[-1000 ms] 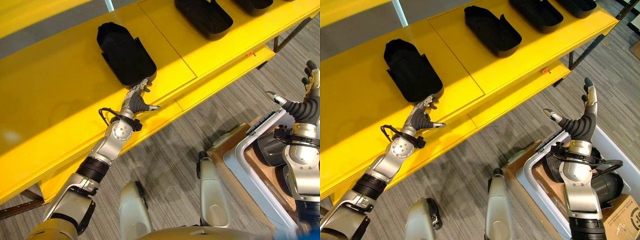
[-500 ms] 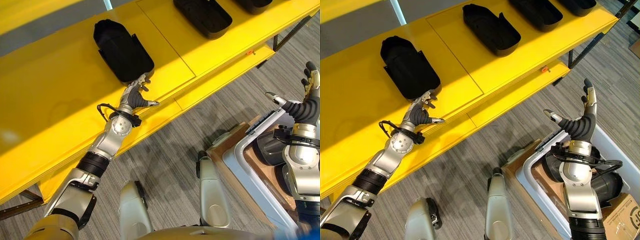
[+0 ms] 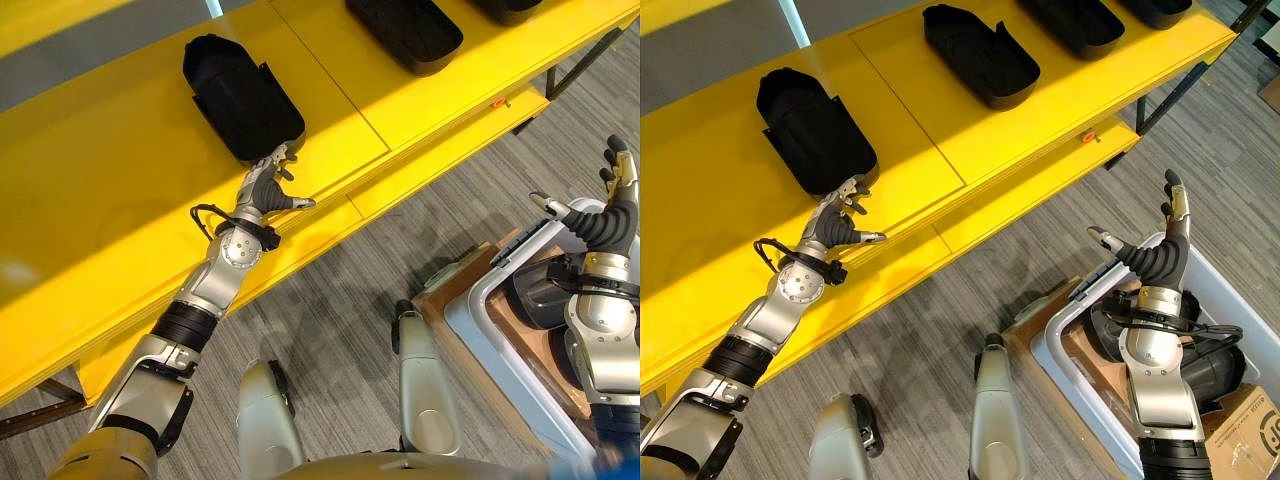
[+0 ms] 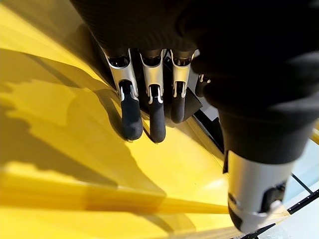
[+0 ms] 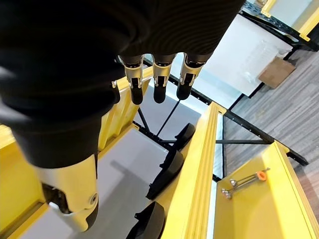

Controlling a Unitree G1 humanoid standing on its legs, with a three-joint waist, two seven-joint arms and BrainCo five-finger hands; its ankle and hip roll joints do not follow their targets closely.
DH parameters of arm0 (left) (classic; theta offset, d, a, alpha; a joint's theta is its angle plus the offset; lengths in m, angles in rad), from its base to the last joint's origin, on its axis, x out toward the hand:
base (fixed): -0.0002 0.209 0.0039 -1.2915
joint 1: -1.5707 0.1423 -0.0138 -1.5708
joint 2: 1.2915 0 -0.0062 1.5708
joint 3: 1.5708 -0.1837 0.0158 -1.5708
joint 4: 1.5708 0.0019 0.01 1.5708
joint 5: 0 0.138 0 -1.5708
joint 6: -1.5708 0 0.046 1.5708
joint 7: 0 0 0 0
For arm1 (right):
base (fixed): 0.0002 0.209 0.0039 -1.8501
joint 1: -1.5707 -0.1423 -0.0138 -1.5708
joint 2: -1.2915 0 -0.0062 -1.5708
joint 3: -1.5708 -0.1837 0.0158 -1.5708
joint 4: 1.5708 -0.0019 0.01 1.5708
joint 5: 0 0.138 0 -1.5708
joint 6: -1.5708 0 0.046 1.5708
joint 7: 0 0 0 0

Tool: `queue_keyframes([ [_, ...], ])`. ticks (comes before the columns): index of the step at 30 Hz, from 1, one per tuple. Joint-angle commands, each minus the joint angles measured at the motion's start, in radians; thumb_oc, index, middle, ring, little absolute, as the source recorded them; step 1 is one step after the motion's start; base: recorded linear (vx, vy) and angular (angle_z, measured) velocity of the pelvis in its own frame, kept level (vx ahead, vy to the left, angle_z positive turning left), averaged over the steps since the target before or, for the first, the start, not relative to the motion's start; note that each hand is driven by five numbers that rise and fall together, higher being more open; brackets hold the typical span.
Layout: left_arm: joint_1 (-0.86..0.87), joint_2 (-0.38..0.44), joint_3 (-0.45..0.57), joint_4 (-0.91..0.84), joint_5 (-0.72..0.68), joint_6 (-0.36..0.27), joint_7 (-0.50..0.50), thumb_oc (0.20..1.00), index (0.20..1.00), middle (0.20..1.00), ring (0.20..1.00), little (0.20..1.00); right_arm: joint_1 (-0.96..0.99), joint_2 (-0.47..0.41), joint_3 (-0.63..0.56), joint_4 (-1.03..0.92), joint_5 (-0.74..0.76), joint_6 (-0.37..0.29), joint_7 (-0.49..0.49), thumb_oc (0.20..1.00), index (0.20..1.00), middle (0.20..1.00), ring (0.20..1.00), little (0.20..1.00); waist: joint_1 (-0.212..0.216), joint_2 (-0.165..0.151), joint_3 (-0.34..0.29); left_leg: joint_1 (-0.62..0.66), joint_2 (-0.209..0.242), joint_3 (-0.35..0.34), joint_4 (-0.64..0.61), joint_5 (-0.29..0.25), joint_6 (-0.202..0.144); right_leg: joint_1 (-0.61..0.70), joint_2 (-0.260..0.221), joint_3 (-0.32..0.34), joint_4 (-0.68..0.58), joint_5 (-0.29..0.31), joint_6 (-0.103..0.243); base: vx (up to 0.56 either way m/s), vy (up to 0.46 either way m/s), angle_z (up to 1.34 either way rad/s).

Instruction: Move parts from the plastic box to the shelf.

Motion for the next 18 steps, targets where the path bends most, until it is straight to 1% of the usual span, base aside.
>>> queue_keyframes([
  [1,-0.058,0.053,-0.018,0.002,0.002,-0.031,0.004,1.0,1.0,1.0,1.0,1.0,-0.004,0.027,-0.042,-0.046,0.016,-0.03,-0.001,1.0,1.0,1.0,1.0,1.0,-0.001,-0.027,-0.009,0.008,-0.014,-0.049,-0.04,0.073,0.006,0.032,-0.017,0.007,0.114,-0.083,-0.033,0.0,0.0,0.0],
  [7,0.008,0.042,-0.043,-0.113,0.006,-0.067,-0.051,1.0,1.0,1.0,1.0,1.0,-0.003,0.031,-0.053,-0.042,0.017,-0.034,0.002,1.0,1.0,1.0,1.0,1.0,0.009,-0.022,-0.008,0.011,-0.018,-0.052,-0.047,0.074,0.007,0.035,-0.017,0.005,0.115,-0.086,-0.034,0.0,0.0,0.0],
  [9,0.029,0.053,-0.056,-0.165,0.015,-0.081,-0.074,1.0,1.0,1.0,1.0,1.0,0.001,0.031,-0.056,-0.043,0.017,-0.037,0.004,1.0,1.0,1.0,1.0,1.0,0.013,-0.021,-0.008,0.012,-0.018,-0.053,-0.046,0.074,0.007,0.037,-0.019,0.003,0.115,-0.088,-0.034,0.0,0.0,0.0],
  [13,0.059,0.049,-0.057,-0.212,0.003,-0.096,-0.091,1.0,1.0,1.0,1.0,1.0,0.001,0.035,-0.054,-0.043,0.017,-0.039,0.004,1.0,1.0,1.0,1.0,1.0,0.016,-0.021,-0.005,0.014,-0.019,-0.055,-0.047,0.075,0.007,0.044,-0.019,-0.002,0.114,-0.089,-0.035,0.0,0.0,0.0],
  [16,0.099,0.046,-0.044,-0.257,-0.03,-0.111,-0.1,1.0,1.0,1.0,1.0,1.0,0.006,0.04,-0.054,-0.043,0.023,-0.043,0.006,1.0,1.0,1.0,1.0,1.0,0.023,-0.021,-0.003,0.016,-0.021,-0.058,-0.052,0.077,0.007,0.048,-0.021,-0.006,0.115,-0.091,-0.037,0.0,-0.011,0.0],
  [17,0.159,0.037,-0.025,-0.294,-0.082,-0.116,-0.117,1.0,1.0,1.0,1.0,1.0,0.013,0.044,-0.052,-0.047,0.024,-0.043,0.01,1.0,1.0,1.0,1.0,1.0,0.028,-0.02,-0.003,0.025,-0.023,-0.061,-0.065,0.085,0.007,0.057,-0.021,-0.007,0.11,-0.088,-0.039,0.0,-0.032,0.01],
  [18,0.172,0.039,-0.021,-0.306,-0.092,-0.118,-0.121,1.0,1.0,1.0,1.0,1.0,0.013,0.046,-0.052,-0.049,0.023,-0.042,0.011,1.0,1.0,1.0,1.0,1.0,0.03,-0.02,-0.002,0.026,-0.023,-0.062,-0.069,0.087,0.006,0.061,-0.021,-0.008,0.106,-0.088,-0.039,0.0,-0.032,0.02],
])
